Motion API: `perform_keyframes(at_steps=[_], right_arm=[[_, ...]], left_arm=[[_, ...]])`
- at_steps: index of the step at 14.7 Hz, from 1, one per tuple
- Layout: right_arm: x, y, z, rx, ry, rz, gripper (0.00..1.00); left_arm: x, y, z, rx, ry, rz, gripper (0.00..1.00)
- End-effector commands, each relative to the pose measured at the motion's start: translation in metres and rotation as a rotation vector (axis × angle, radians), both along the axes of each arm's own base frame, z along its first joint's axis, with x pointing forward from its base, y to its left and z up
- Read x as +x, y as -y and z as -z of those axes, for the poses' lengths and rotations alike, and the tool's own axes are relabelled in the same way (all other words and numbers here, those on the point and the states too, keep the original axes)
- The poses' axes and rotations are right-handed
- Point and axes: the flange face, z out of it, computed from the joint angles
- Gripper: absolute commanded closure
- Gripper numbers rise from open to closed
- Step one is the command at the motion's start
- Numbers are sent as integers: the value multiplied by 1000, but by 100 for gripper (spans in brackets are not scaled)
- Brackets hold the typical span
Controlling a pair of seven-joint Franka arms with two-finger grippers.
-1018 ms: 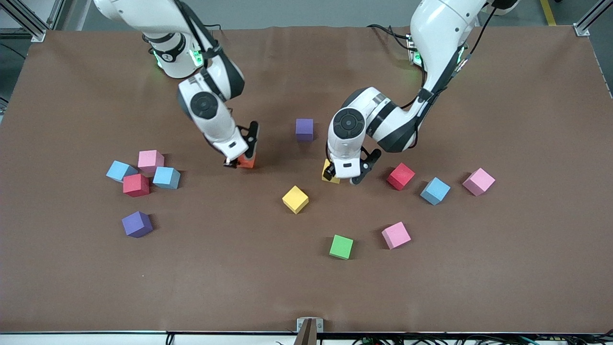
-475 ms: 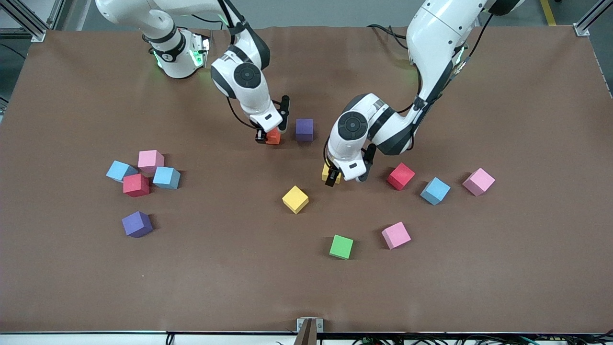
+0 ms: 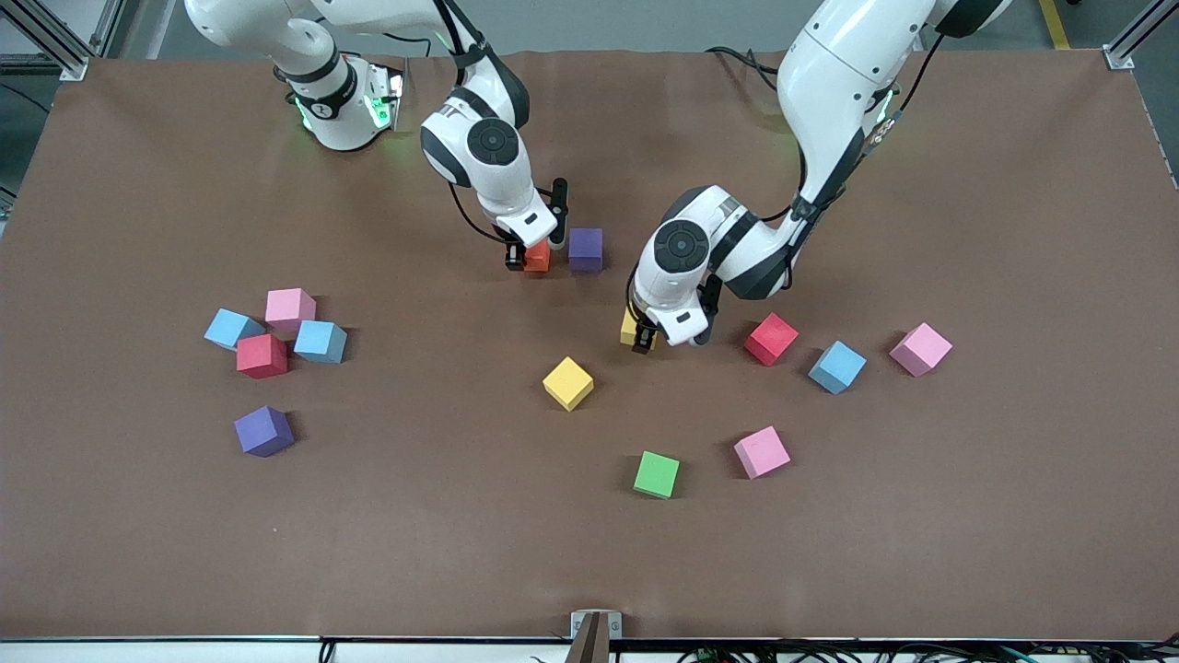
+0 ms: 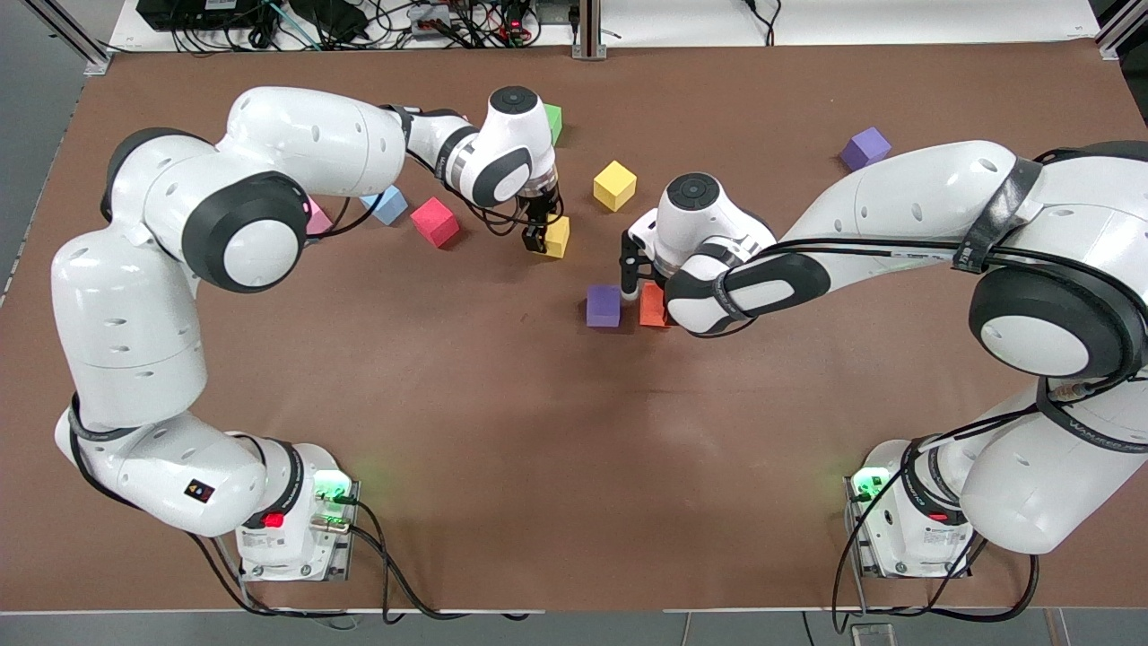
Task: Arrange 11 blocks into digit 3
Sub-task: 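Set orange beside purple with the right gripper while the left gripper sets yellow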
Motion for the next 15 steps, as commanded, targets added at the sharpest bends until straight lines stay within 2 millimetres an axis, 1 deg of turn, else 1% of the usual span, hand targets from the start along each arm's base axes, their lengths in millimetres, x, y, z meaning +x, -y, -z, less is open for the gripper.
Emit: perform_keyframes(at_steps=[1,2,3,4,5,6,8,10,11,13,15], right_arm=[[-5,-14,5,1,9,4,76],[-6,-16,7,-1,8,17,75],[-5,-17,6,-2,9,24,74],[-5,-17,7,-2,9,25,74],[-5,-19,11,-6,6,24,74],[-4,-23,11,-2,9,21,74],[-2,-31,14,2,11,23,74],[-3,-35,17,1,10,24,74],[-2,-37,18,2,11,25,74],[-7,-41,21,0,8,14,74],[-8,-42,22,-1,7,14,74]], left_arm=[[1,-8,-13,-10,0,-104,88],[-3,-8,-16,-7,-1,-121,88],[-9,-10,-16,-1,-5,-124,86],[-20,-10,-13,8,-20,-135,83],[-30,-8,-10,12,-29,-175,83],[-40,-7,-8,6,-26,-232,87],[-60,-14,-14,-2,-5,-293,87],[-86,-15,-20,-1,-3,-279,87],[-95,-18,-22,-3,1,-290,87],[-116,-17,-22,-16,7,-291,87],[-124,-18,-19,-26,8,-313,87]])
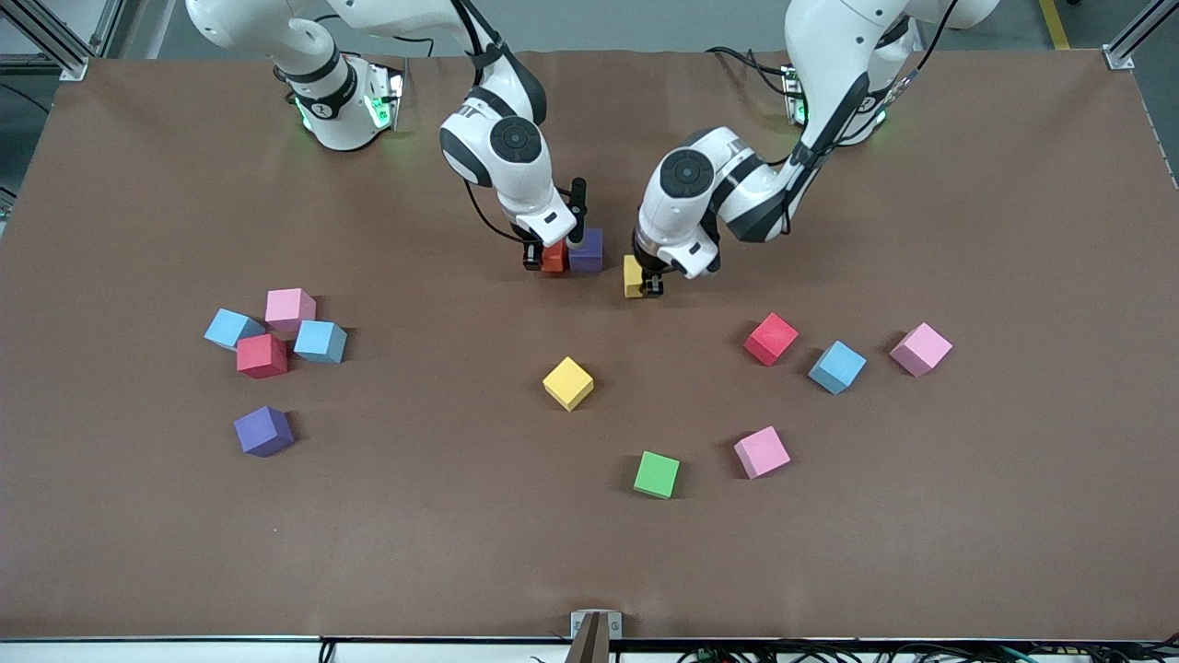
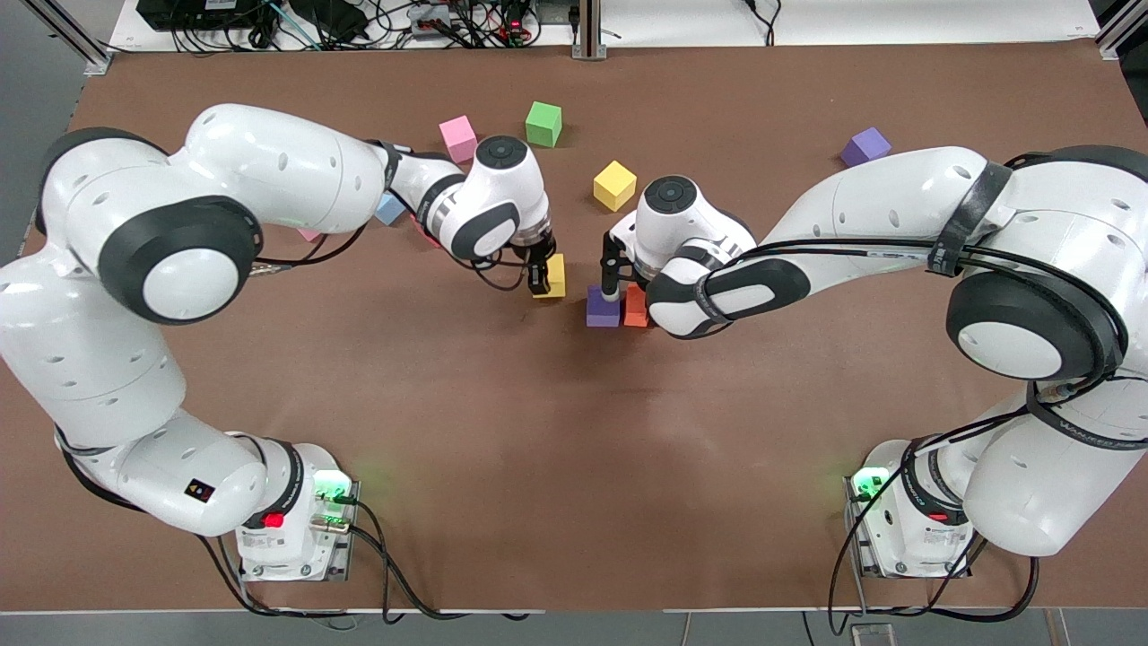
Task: Arrange 11 blocks into digit 3
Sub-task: 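Set orange beside purple with the right gripper while the left gripper sets yellow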
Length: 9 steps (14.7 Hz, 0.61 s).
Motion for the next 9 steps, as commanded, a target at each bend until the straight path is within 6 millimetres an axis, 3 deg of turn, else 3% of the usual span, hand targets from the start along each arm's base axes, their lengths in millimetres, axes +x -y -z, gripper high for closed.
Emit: perform_keyframes(at_steps=[1,5,9], right_arm=[[-8,-14,21,-3,0,-1,74],[-12,-17,24,-7,-1,-11,74],[-13,-19,23,-5,0,-14,73]], left_arm=[[-19,-6,-2,-22,14,-28,87],[-35,4,11,-36,4,-47,87],[-44,17,13,-61,14,-37,87]])
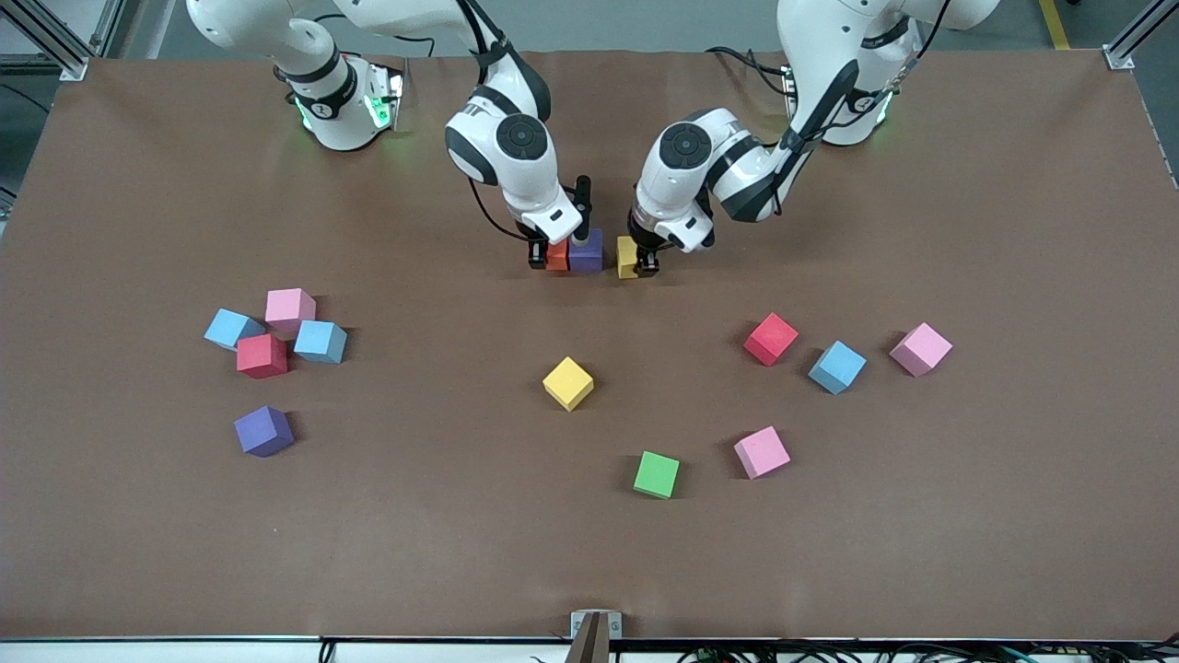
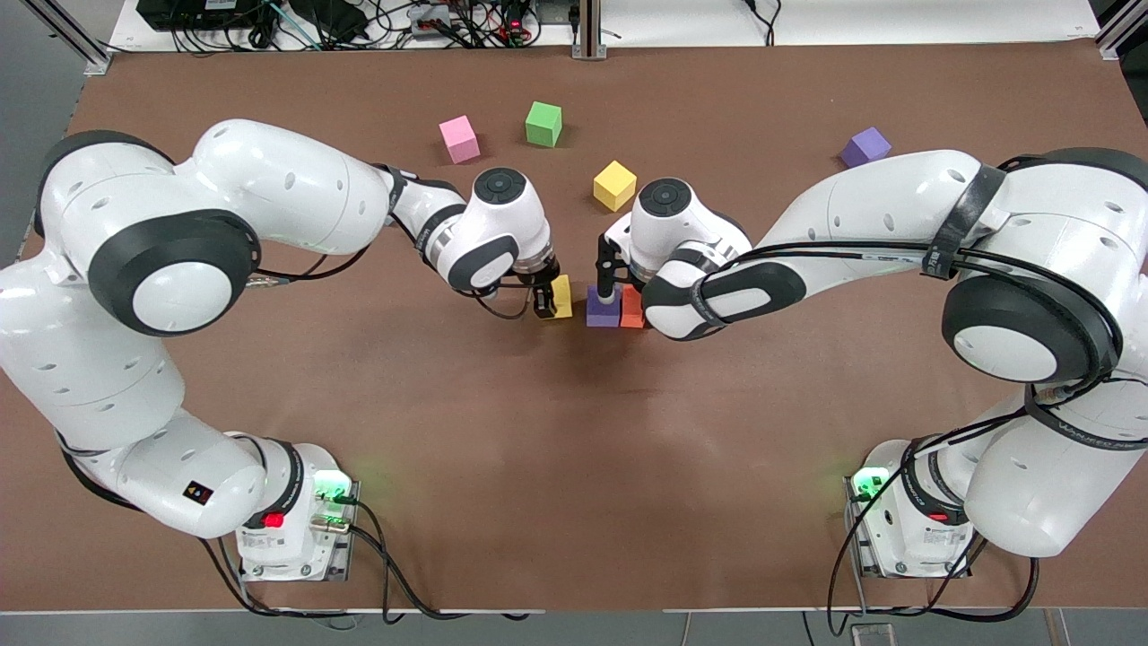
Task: Arrange 11 blocks into digit 3
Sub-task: 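Set orange beside purple with the right gripper while the left gripper sets yellow, then release yellow with the left gripper while the right gripper reaches the purple block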
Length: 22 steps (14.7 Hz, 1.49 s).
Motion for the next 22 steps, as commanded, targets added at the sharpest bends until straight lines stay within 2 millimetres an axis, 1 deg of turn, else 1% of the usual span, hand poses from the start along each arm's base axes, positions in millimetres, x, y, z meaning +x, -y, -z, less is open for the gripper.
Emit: perform_keyframes(at_steps=[1,2,3,5,7,8,9,12,13,14,15,17,18,19,20,21,22], right_arm=[[-9,-11,24,-9,-5,2,68],[-4,-7,24,-13,1,11,54],[-1,-5,23,-18,11,12,1],[5,-1,20,-29,15,21,0],[9,-1,11,-26,18,23,0],[10,0,-2,-23,19,27,0],[10,2,-10,-34,11,28,0],[16,13,-56,-52,-9,42,0],[22,21,-70,-63,-20,61,0],[33,34,-88,-72,-29,89,0],[50,51,-105,-76,-35,135,0],[90,91,-134,-92,-58,213,0],[114,115,-147,-95,-73,226,0],[140,140,-161,-87,-79,217,0],[165,169,-174,-76,-81,210,0],[191,204,-189,-61,-73,217,0],[211,235,-195,-51,-65,245,0]], left_arm=[[-11,11,2,-18,3,4,87],[-10,13,1,-21,6,8,87],[-11,14,0,-22,7,9,87],[-10,15,0,-24,9,10,87],[-6,18,3,-27,8,10,87],[-4,19,4,-28,6,7,87],[-2,23,3,-35,9,8,87],[0,23,4,-35,6,4,87],[-1,24,4,-35,6,6,86],[-2,24,8,-32,1,9,86],[-4,25,8,-31,0,12,86],[-4,26,10,-30,-2,13,82],[-6,27,10,-30,-2,19,77],[-8,27,11,-27,-3,27,61],[-8,27,12,-23,-3,33,49],[-10,28,12,-20,-4,41,31],[-15,30,15,-13,2,74,1]])
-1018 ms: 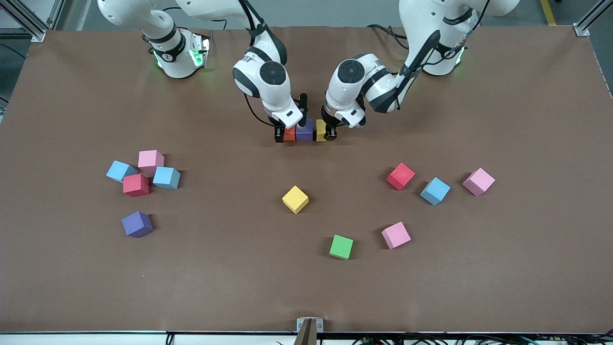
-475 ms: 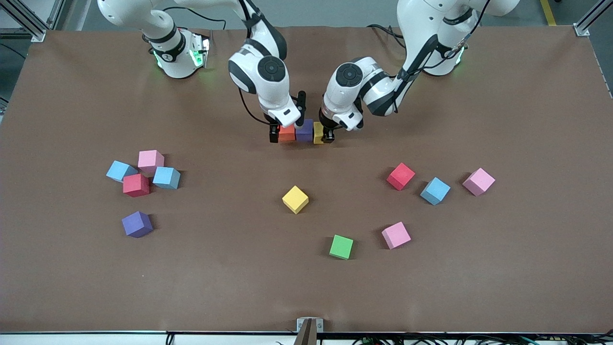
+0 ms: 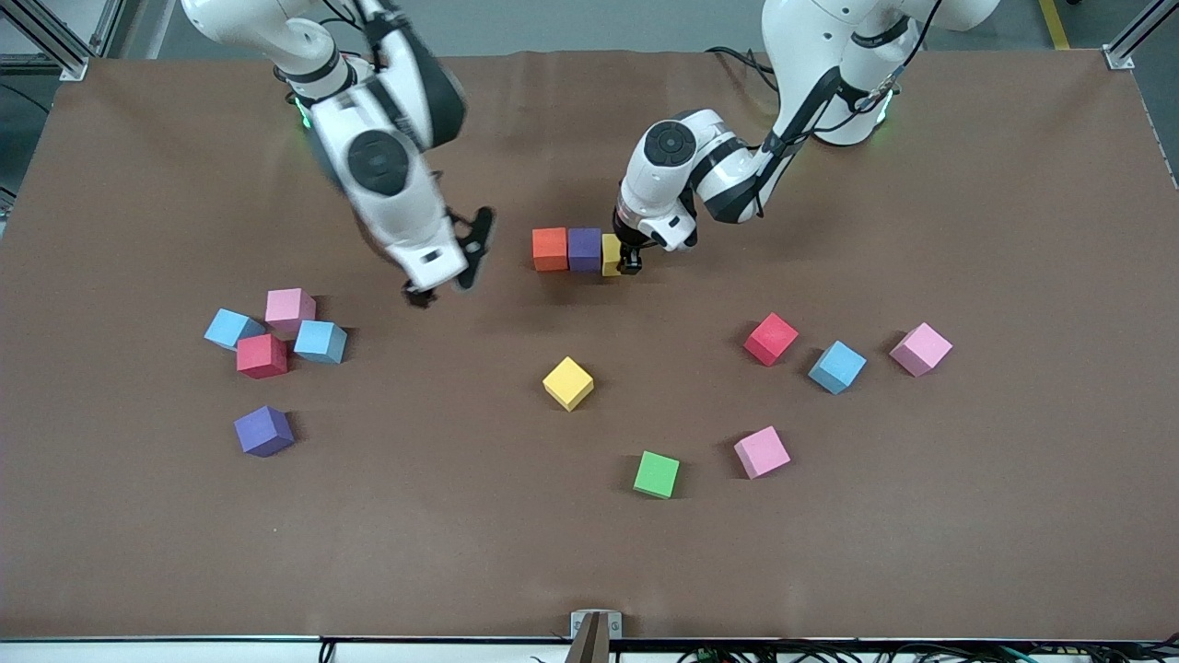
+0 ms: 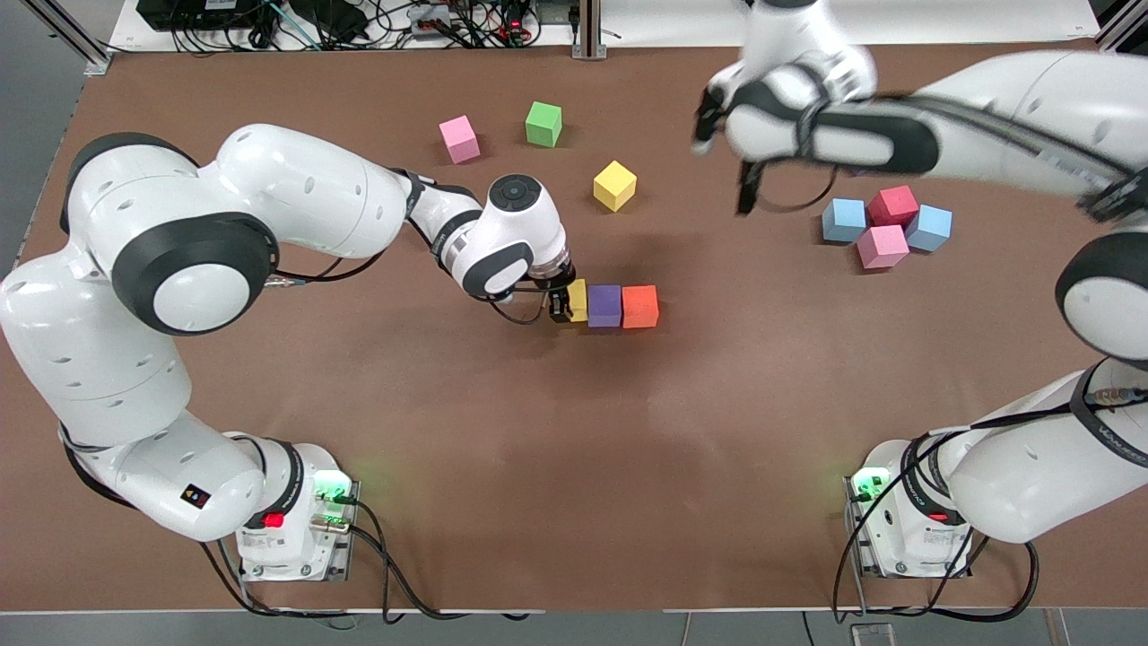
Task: Arrange 11 blocks into digit 3
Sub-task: 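Release yellow with the left gripper while the right gripper reaches the purple block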
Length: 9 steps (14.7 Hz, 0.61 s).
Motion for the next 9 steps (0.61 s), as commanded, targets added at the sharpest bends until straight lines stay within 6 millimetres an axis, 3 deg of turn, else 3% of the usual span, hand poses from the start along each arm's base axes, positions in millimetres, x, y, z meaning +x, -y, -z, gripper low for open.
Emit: perform_keyframes(at_steps=[1,2,4,6,9], right_arm=[[55,83,-15,12,10,62,0],[71,112,-17,14,21,112,0],[108,168,2,7,16,206,0],[133,206,24,1,12,283,0],[162,246,55,1,9,360,0]], left_arm=[[-17,13,12,17,10,82,0],[-17,13,12,19,12,89,0],[-14,12,8,20,18,88,0],[-6,15,-7,45,18,86,0],[9,26,-39,141,-10,94,0]])
